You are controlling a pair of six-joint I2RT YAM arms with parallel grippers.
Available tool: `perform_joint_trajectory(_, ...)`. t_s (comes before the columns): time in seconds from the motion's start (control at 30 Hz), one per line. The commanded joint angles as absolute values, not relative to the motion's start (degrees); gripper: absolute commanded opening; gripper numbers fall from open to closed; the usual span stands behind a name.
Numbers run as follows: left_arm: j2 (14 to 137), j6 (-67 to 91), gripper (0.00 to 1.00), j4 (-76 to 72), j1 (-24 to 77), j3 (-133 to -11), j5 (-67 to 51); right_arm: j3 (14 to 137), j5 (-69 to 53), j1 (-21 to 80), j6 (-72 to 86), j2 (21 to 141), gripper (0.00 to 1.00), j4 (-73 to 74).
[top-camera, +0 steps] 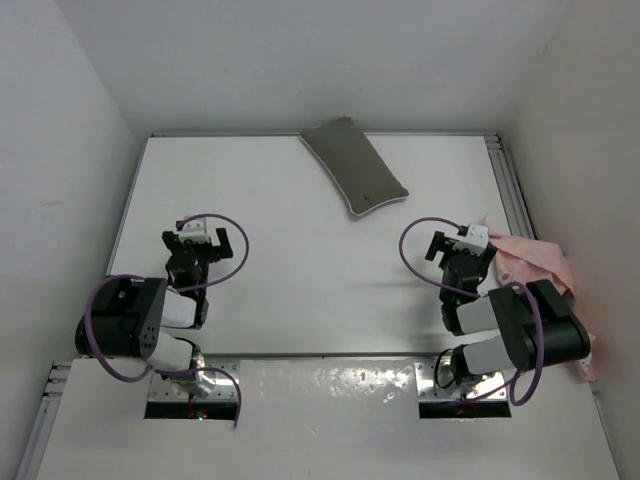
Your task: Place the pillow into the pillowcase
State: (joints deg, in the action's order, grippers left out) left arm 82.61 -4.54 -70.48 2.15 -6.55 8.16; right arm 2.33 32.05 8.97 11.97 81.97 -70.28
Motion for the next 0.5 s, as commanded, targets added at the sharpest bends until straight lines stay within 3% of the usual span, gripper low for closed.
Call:
perform_joint_trajectory(0.0, 79.2, -8.6, 1.00, -70.4, 0.7, -9.5, -6.8, -0.3, 34.0, 10.8, 10.1, 73.0, 0.99, -59.2)
perform_joint_trajectory(0.03, 73.2, -14.4, 1.00, -54.4, 0.4, -12.7, -12.5, 9.4, 35.8, 13.1, 8.4, 70.4, 0.99, -41.8)
perform_joint_trajectory(0.1, 71.0, -28.3, 1.00, -35.3, 1.5, -27.1, -28.9, 18.9, 32.2, 14.0, 0.6, 67.9, 0.99, -31.2)
perform_joint_trajectory(0.13, 72.7, -35.3, 1.00, -20.2, 2.1, -32.2, -31.9, 27.8, 30.5, 14.8, -9.9, 68.2, 0.99, -27.7)
perform_joint_trajectory(0.17, 74.1, -44.4, 1.00, -14.5, 2.9, -36.9, -33.2, 31.6, 29.5, 15.0, -14.0, 69.2, 0.99, -22.8)
perform_joint_trajectory(0.23, 78.9, -47.0, 1.00, -7.1, 4.3, -49.1, -29.8, 43.0, 30.7, 15.0, -16.5, 73.6, 0.99, -20.4)
perform_joint_trajectory(0.3, 82.1, -33.6, 1.00, -14.1, 5.2, -54.4, -18.4, 56.3, 32.5, 13.5, -6.5, 79.3, 0.99, -15.0)
perform_joint_trajectory(0.33, 82.7, -33.5, 1.00, -17.2, 5.4, -55.2, -13.8, 62.3, 26.5, 12.0, -2.5, 79.4, 0.99, -9.2)
perform_joint_trajectory(0.37, 83.1, -23.5, 1.00, -19.8, 5.4, -55.4, -8.9, 68.1, 17.8, 10.5, -0.5, 84.3, 0.83, 4.3)
perform_joint_trajectory(0.4, 83.5, -18.7, 1.00, -21.9, 5.6, -55.2, -1.0, 73.9, 8.8, 9.4, 2.6, 87.2, 0.65, 8.8)
perform_joint_trajectory(0.43, 83.2, -15.2, 1.00, -23.4, 5.6, -54.8, -0.3, 82.2, 1.1, 8.7, 7.2, 90.4, 0.51, 11.0)
perform_joint_trajectory(0.47, 82.9, -12.5, 1.00, -22.9, 5.5, -53.7, -0.3, 85.0, 1.1, 8.9, 9.3, 95.8, 0.43, 12.6)
